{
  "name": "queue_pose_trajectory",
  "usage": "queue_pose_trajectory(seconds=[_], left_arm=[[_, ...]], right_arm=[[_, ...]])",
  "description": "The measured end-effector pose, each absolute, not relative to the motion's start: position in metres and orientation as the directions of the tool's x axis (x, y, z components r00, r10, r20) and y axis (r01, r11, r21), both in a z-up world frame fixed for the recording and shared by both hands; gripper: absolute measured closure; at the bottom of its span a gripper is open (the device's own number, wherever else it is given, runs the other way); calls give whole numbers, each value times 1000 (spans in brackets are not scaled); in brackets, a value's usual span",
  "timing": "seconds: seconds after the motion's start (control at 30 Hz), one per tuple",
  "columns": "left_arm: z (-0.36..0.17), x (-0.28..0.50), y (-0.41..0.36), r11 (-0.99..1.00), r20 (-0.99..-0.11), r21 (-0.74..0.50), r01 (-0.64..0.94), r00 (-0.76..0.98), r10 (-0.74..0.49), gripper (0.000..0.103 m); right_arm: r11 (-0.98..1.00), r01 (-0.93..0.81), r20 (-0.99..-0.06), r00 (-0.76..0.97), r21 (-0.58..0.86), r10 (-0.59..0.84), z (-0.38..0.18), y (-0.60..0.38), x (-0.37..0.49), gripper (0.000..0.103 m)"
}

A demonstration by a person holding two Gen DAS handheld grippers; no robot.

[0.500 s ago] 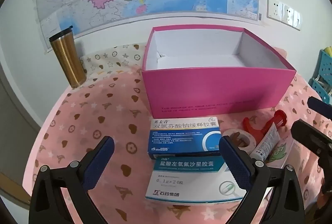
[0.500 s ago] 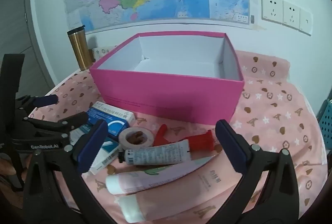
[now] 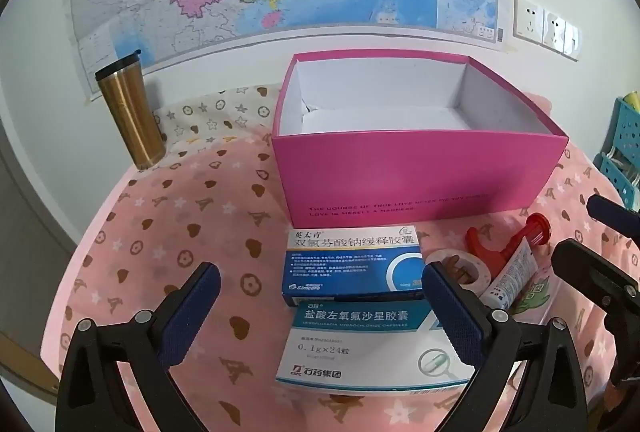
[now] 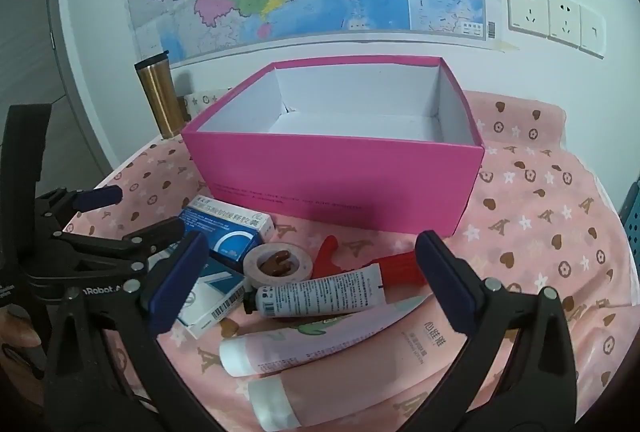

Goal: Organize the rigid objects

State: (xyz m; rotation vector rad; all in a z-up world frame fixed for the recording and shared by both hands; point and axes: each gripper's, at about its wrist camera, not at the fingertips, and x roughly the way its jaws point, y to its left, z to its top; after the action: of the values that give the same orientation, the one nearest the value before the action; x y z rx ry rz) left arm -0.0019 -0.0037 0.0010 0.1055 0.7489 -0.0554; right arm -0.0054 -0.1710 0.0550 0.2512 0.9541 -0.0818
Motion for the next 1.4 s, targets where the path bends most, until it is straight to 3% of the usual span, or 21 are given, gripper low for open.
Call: queue_pose_trajectory(seconds=[1.4], left_arm=[[-3,-4,-8,994,-684,62,94,729,-26,1]], right_arm=[[958,184,-825,559,218,81,44,-170,-4,0]])
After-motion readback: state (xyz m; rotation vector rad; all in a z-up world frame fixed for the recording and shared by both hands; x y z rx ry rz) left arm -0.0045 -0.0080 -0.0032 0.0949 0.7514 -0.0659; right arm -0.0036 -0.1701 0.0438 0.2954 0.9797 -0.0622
